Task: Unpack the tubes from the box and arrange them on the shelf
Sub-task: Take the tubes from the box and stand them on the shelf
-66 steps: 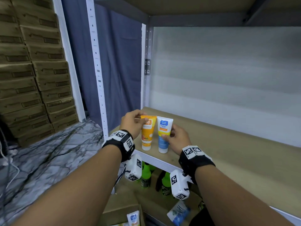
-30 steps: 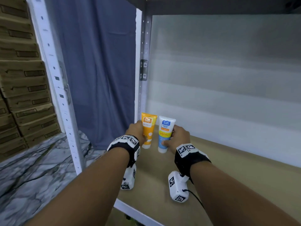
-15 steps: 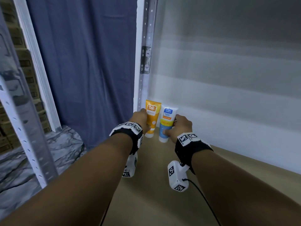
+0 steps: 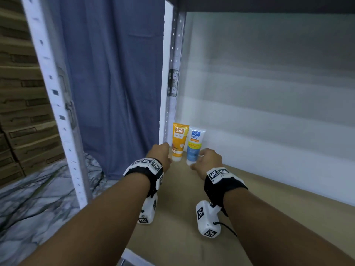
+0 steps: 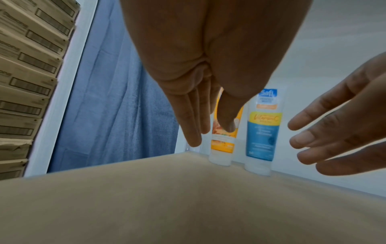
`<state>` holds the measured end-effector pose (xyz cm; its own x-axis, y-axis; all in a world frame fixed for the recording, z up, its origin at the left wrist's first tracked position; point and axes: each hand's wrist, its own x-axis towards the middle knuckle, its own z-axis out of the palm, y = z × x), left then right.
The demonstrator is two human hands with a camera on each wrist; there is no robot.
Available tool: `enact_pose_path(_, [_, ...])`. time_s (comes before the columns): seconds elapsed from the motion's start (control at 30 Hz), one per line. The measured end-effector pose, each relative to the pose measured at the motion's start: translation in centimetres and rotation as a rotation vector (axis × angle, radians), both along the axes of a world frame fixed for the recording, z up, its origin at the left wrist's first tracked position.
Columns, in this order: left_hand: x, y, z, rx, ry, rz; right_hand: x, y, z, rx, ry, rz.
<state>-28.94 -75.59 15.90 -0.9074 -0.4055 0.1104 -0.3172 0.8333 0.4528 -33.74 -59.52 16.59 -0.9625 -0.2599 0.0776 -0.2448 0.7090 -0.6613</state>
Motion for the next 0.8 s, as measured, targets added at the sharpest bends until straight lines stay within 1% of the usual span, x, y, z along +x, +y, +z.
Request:
enact_pose_path(0.1, [4.3,1.0,0.0,0.002,-0.016,-0.006,3.7,0.7,-0.2,-0.007,0.007,0.044])
enact_pose_path(0.2, [9.5,2.6,-0.3,0.009,0.016,0.001,7.9,1.5,-0.6,-0.006,0.001,0.075])
enact_pose_path(0.27, [13.4,3.7,-0.8,-0.007,0.081,0.003,11.3,1.9,-1.1,-0.011,-0.005,0.105])
enact_pose_path(0.37, [19.9,5.1,-1.9,0.003,0.219,0.031,17.1,2.4,-1.7,-0.014,0.05,0.179])
enact_pose_path(0.4, [21.0,5.3,-2.4,0.009,0.26,0.044,18.1,2.3,-2.0,-0.016,0.072,0.202])
enact_pose_path(0.47, [24.5,5.6,-4.1,0.021,0.302,0.063,21.4,2.4,-3.4,-0.012,0.101,0.273])
enact_pose_path(0.5, [26.1,5.6,-5.4,0.018,0.293,0.074,23.0,2.5,-4.5,-0.003,0.111,0.305])
enact_pose_path(0.6, [30.5,5.6,-10.2,0.021,0.181,0.114,27.1,2.6,-8.7,0.105,0.106,0.41])
enact_pose_path(0.67, [33.1,5.4,-14.1,0.035,0.05,0.133,29.1,2.5,-12.0,0.184,0.073,0.461])
enact_pose_path(0.8, [36.9,4.8,-22.1,0.099,-0.258,0.176,31.4,1.9,-19.0,0.354,-0.046,0.497])
